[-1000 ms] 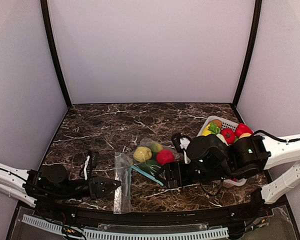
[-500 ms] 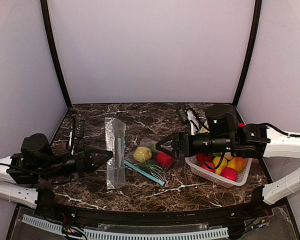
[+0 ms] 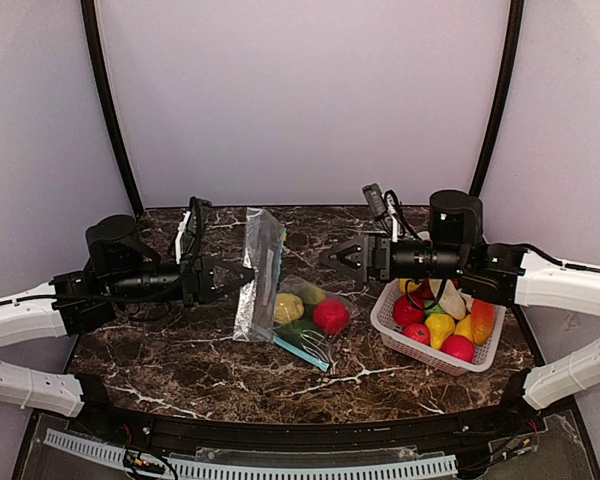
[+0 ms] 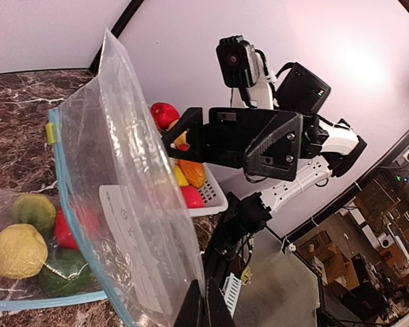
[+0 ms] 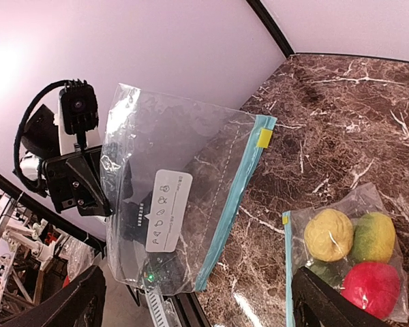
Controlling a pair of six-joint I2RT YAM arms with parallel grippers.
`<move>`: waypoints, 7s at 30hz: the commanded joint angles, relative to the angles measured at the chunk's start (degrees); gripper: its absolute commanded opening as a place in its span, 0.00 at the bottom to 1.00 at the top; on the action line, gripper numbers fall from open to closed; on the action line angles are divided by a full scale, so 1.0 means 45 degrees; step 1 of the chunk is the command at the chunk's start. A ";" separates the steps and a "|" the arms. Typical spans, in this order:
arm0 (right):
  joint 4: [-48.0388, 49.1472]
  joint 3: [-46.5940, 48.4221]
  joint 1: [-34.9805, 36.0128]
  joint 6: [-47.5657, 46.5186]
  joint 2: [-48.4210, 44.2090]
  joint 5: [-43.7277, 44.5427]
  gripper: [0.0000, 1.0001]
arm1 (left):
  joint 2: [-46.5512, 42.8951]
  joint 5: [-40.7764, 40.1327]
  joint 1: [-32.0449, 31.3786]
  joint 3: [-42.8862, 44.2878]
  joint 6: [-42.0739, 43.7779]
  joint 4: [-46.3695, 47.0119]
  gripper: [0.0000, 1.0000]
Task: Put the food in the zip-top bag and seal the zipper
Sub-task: Pass from the left arm to the right, then unzip the zipper from the zipper food storage bag.
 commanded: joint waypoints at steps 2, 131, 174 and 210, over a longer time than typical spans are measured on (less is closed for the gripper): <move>0.2508 -0.0851 -0.0795 0.0088 0.0027 -0.1590 0.92 | 0.0905 0.4058 0.1214 0.0642 -0.0197 0.2888 0.01; 0.7137 0.0378 -0.1305 -0.0723 0.1397 -0.5789 0.00 | 0.0663 0.6975 0.1757 0.1830 0.1674 0.0186 0.59; -0.5826 0.5296 0.0757 -0.5549 0.3163 -0.5125 0.00 | 0.5754 0.5681 0.0269 0.7862 0.9693 -0.7740 0.27; -0.6257 0.4296 0.0805 -0.5365 0.2706 -0.4144 0.03 | 0.5030 0.3672 0.0610 0.6813 0.7262 -0.4923 0.01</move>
